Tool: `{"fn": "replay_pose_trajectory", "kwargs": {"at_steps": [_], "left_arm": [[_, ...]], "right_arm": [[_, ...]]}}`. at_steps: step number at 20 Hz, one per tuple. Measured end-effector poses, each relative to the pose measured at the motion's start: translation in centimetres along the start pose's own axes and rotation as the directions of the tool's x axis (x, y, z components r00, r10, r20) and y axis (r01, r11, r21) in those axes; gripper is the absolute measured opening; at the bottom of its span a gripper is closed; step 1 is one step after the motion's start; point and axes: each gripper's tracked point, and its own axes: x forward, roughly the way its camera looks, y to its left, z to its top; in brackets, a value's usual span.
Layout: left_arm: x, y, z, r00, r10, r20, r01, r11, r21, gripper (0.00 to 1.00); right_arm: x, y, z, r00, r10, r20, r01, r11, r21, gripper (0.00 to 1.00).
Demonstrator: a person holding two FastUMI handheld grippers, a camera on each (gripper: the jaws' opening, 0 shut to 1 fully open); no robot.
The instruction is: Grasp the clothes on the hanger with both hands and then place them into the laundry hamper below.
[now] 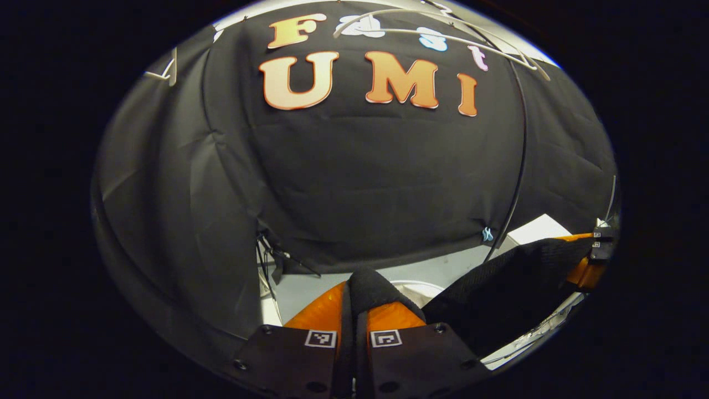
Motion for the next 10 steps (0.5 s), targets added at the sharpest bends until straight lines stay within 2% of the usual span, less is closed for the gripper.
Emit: {"fn": "replay_pose_trajectory", "kwargs": {"at_steps": [4,5,7,8,9,10], "left_arm": [[1.0,1.1,-3.3,0.991,0.027,-0.133,-0.032,0.999,-0.04,0.1],[1.2,1.1,-3.7,0.989,0.028,-0.149,-0.036,0.998,-0.053,0.1],[1.3,1.2,-3.8,0.987,0.031,-0.159,-0.042,0.997,-0.068,0.13],[1.4,1.5,-3.9,0.986,0.042,-0.163,-0.053,0.997,-0.064,0.23],[1.5,1.6,-4.4,0.985,0.038,-0.171,-0.048,0.997,-0.059,0.24],[1.5,1.7,-4.4,0.984,0.044,-0.174,-0.054,0.997,-0.052,0.34]], "right_arm": [[2.1,-0.4,-2.8,0.993,-0.023,-0.12,0.024,1.0,0.004,0.22],[2.5,-0.5,-3.1,0.991,-0.022,-0.132,0.023,1.0,0.007,0.13],[2.5,-0.6,-3.8,0.988,-0.028,-0.153,0.03,1.0,0.006,0.14],[2.4,-0.6,-4.4,0.985,-0.024,-0.17,0.025,1.0,0.001,0.14],[2.8,-0.5,-4.5,0.985,-0.014,-0.174,0.016,1.0,0.01,0.14],[2.4,0.1,-4.9,0.984,0.003,-0.176,0.002,1.0,0.026,0.27]]}}
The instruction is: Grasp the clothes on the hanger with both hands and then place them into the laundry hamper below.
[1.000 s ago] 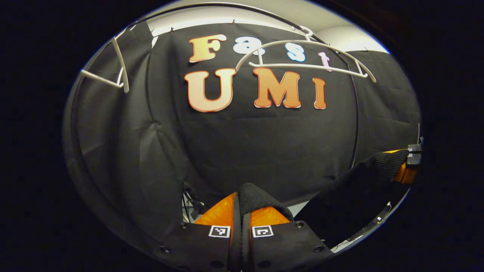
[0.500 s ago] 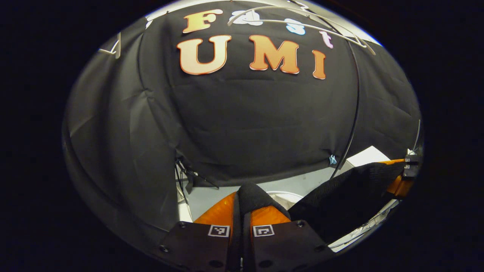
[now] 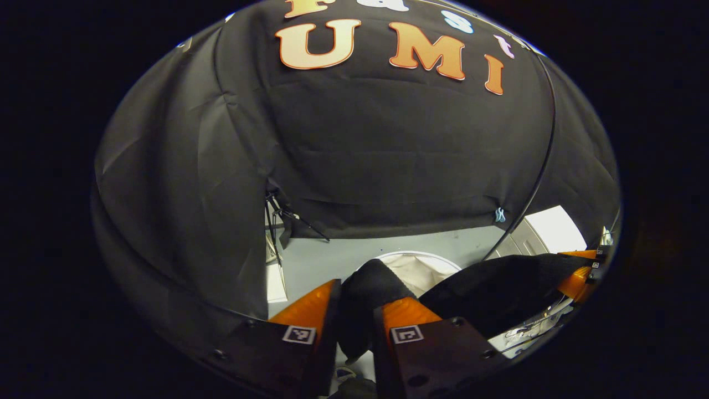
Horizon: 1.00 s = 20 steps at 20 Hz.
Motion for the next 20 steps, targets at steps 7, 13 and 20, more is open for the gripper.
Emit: {"fn": "replay_pose_trajectory", "kwargs": {"at_steps": [7,13,20], "left_arm": [[-0.4,0.7,-2.2,0.999,0.019,-0.051,-0.018,1.0,0.015,0.9],[-1.8,1.5,-0.6,1.0,0.026,0.011,-0.026,0.998,0.051,0.91],[-4.6,1.6,-0.1,0.996,0.018,0.086,-0.019,1.0,0.014,0.91]], "right_arm": [[-0.2,0.0,-1.4,0.999,0.011,-0.03,-0.01,0.999,0.032,0.87],[-1.1,-0.1,-2.2,1.0,0.005,-0.026,-0.005,1.0,0.029,0.92],[-4.5,-0.7,-1.9,0.999,-0.022,0.039,0.021,0.999,0.039,0.92]]}}
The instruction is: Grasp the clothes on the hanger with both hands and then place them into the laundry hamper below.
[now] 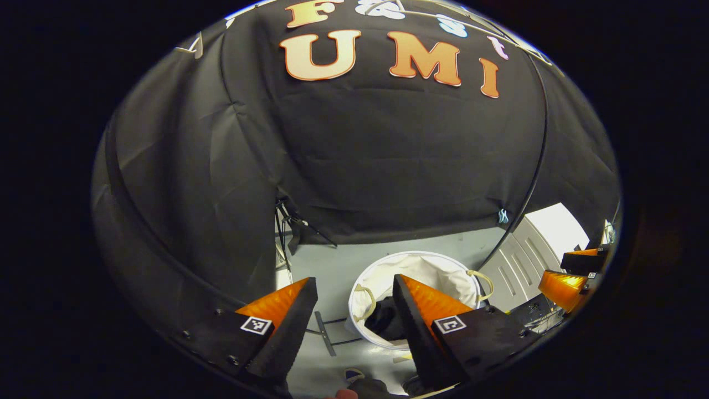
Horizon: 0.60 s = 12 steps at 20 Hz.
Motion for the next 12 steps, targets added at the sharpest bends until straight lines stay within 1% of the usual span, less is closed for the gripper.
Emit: {"fn": "replay_pose_trajectory", "kwargs": {"at_steps": [1,2,3,6,7,8,9,12], "left_arm": [[-0.6,0.1,0.2,1.0,-0.001,0.019,0.001,1.0,-0.006,0.91],[-1.2,0.3,0.6,0.999,-0.002,0.04,0.002,1.0,-0.014,0.93],[-1.8,0.5,1.0,0.998,-0.002,0.06,0.003,1.0,-0.024,0.91],[-3.9,1.1,1.8,0.992,0.004,0.123,0.001,0.999,-0.048,0.91],[-4.6,1.4,2.2,0.99,0.007,0.141,0.001,0.998,-0.056,0.93],[-5.2,1.6,2.8,0.987,0.01,0.159,0.001,0.998,-0.064,0.93],[-5.9,1.8,3.5,0.984,0.014,0.177,-0.001,0.997,-0.072,0.91],[-8.2,2.6,6.7,0.967,0.031,0.255,-0.007,0.996,-0.092,0.9]], "right_arm": [[-0.8,-0.1,0.2,1.0,-0.004,0.019,0.004,1.0,0.005,0.92],[-1.6,-0.2,0.4,0.999,-0.008,0.035,0.007,1.0,0.013,0.92],[-2.5,-0.5,0.5,0.999,-0.014,0.047,0.013,1.0,0.025,0.92],[-4.8,-1.3,1.7,0.995,-0.029,0.098,0.025,0.999,0.045,0.92],[-5.6,-1.7,2.5,0.992,-0.037,0.121,0.031,0.998,0.052,0.92],[-6.6,-2.1,3.4,0.988,-0.046,0.145,0.037,0.997,0.061,0.92],[-7.4,-2.6,4.8,0.983,-0.056,0.172,0.045,0.997,0.068,0.92],[-10.8,-4.8,9.6,0.955,-0.099,0.281,0.082,0.994,0.071,0.92]]}}
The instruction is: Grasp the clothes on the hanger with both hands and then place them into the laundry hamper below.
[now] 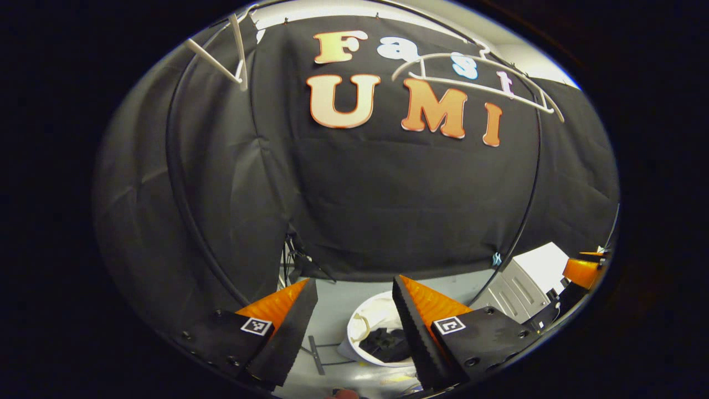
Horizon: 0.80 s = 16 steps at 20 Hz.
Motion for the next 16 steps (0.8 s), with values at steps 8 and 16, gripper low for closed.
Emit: {"fn": "replay_pose_trajectory", "kwargs": {"at_steps": [8,16], "left_arm": [[-3.9,0.3,12.7,0.959,0.005,0.283,-0.001,1.0,-0.016,0.9],[-7.7,-0.7,18.5,0.891,-0.01,0.453,0.012,1.0,-0.001,0.92]], "right_arm": [[-5.3,-2.7,12.7,0.952,-0.077,0.296,0.099,0.993,-0.06,0.92],[-8.7,-3.6,17.0,0.907,-0.071,0.416,0.095,0.995,-0.038,0.92]]}}
